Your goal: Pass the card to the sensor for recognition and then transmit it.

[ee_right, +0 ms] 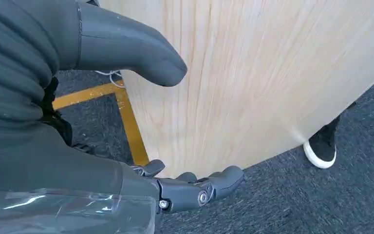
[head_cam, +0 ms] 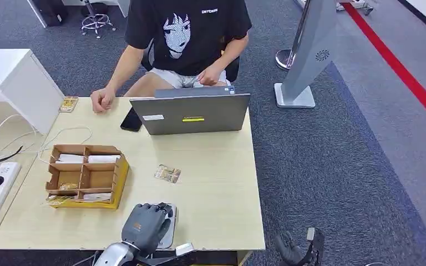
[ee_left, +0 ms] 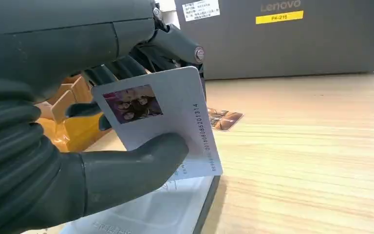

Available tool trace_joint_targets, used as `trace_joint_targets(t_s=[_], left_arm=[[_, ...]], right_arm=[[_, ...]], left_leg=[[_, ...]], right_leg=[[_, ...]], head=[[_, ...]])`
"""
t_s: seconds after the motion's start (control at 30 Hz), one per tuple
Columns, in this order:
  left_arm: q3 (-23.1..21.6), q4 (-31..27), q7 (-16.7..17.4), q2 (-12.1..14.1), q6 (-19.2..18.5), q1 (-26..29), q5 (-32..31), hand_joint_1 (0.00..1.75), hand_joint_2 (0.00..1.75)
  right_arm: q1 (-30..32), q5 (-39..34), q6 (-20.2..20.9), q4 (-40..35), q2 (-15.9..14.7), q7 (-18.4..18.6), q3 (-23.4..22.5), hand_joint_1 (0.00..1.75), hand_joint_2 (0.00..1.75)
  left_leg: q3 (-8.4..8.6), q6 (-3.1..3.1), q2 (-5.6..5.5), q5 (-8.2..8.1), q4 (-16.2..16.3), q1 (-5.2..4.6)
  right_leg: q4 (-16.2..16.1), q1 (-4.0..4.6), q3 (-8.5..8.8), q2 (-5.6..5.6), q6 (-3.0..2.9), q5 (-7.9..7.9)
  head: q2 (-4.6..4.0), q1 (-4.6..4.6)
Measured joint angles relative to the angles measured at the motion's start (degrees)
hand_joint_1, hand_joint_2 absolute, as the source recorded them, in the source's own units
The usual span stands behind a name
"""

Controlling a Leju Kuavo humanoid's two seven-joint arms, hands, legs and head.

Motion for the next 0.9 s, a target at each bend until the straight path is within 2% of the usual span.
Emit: trace_joint_targets(t_s=[0.17,0.3,0.6,0.77,0.9], left_arm=[[0.07,-0.22,0.0,0.22,0.13,-0.33,0.35,1.75,1.75],[1.47,-1.84,-0.09,1.38,0.26,-3.26,1.66,1.75,1.75],[6.54,-4.92,0.66,3.28,1.07,-10.99,1.77,1.75,1.75],[11.38,-4.98,0.31,4.72,1.79,-16.98,2.51,1.75,1.75],[13.16,-4.98,0.04,5.33,1.84,-19.25,2.38,1.75,1.75]], right_arm=[[-0.01,0.2,0.02,0.0,0.0,0.02,0.0,0.0,1.75],[-0.06,0.59,0.0,0.0,0.0,0.2,0.0,0.0,1.75],[-0.51,1.64,0.04,0.09,0.04,0.9,0.28,0.0,1.75],[-1.07,2.43,0.0,0.26,0.35,1.57,1.12,0.0,1.75],[-1.32,2.43,-0.02,0.37,0.57,1.64,1.51,0.0,1.75]], left_leg=[[0.0,0.0,0.0,0.0,0.0,0.0],[-0.03,-0.01,-0.04,0.1,0.0,0.01],[-0.05,-0.02,-0.05,0.2,-0.01,0.01],[-0.05,-0.03,-0.05,0.27,-0.01,0.02],[-0.06,-0.03,-0.06,0.27,-0.01,0.02]], right_leg=[[0.0,0.0,0.0,0.0,0.0,0.0],[0.02,0.0,0.0,-0.04,-0.02,0.05],[0.06,0.0,-0.01,-0.05,-0.02,0.12],[0.07,0.01,-0.02,-0.05,-0.03,0.17],[0.09,0.01,-0.02,-0.04,-0.03,0.17]], head=[[0.0,0.02],[0.0,0.02],[0.0,0.02],[0.0,0.0],[0.0,0.02]])
